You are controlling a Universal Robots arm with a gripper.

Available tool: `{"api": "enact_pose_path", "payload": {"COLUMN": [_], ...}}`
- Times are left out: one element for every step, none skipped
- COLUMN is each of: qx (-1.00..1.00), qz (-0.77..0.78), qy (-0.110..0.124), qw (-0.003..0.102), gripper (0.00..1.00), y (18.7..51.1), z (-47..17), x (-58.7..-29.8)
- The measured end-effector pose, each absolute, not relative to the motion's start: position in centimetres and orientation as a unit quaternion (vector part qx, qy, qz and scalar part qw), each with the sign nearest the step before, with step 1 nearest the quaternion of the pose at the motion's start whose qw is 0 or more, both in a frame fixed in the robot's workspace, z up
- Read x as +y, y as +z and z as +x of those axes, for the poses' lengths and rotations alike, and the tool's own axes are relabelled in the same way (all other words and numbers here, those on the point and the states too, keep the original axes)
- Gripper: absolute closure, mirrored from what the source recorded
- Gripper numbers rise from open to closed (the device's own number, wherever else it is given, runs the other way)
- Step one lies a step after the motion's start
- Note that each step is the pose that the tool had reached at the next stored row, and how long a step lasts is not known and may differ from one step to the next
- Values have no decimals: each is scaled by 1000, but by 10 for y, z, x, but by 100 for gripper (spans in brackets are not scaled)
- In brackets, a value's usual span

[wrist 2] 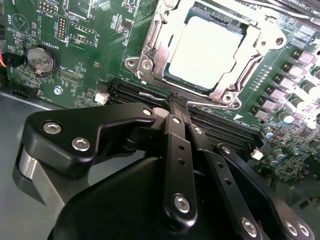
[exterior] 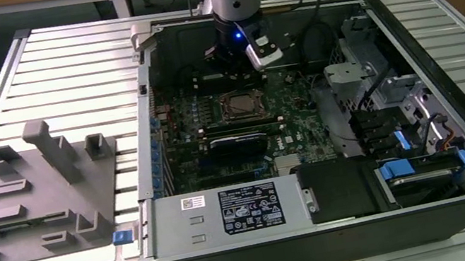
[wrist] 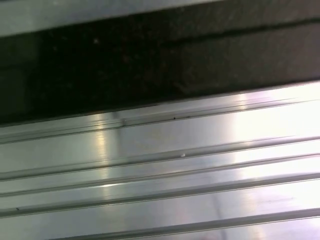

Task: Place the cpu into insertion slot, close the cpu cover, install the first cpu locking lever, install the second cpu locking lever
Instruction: 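Install the first cpu locking lever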

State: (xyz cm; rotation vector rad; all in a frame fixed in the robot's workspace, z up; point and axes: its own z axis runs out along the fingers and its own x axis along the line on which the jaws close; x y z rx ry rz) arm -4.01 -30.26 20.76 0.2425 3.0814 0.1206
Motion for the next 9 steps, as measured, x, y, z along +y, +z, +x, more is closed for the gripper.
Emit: {"api": "enact_pose_path", "payload": {"qx": [996,995,995,994,994,993,993,992,992], "qz": [81,86,92,98,103,108,112,116,121], "qy": [39,39,39,38,38,38,38,38,38], "qw": [24,24,25,25,25,25,25,26,26], "gripper": [89,89,89,89,89,89,89,89,89], "y": [207,207,207,207,207,207,207,207,207], "z": [-40,-40,-40,-40,-40,-40,-40,-39,-39], "x": [-303,-303,-302,-302,-302,-302,-302,-302,-302]}}
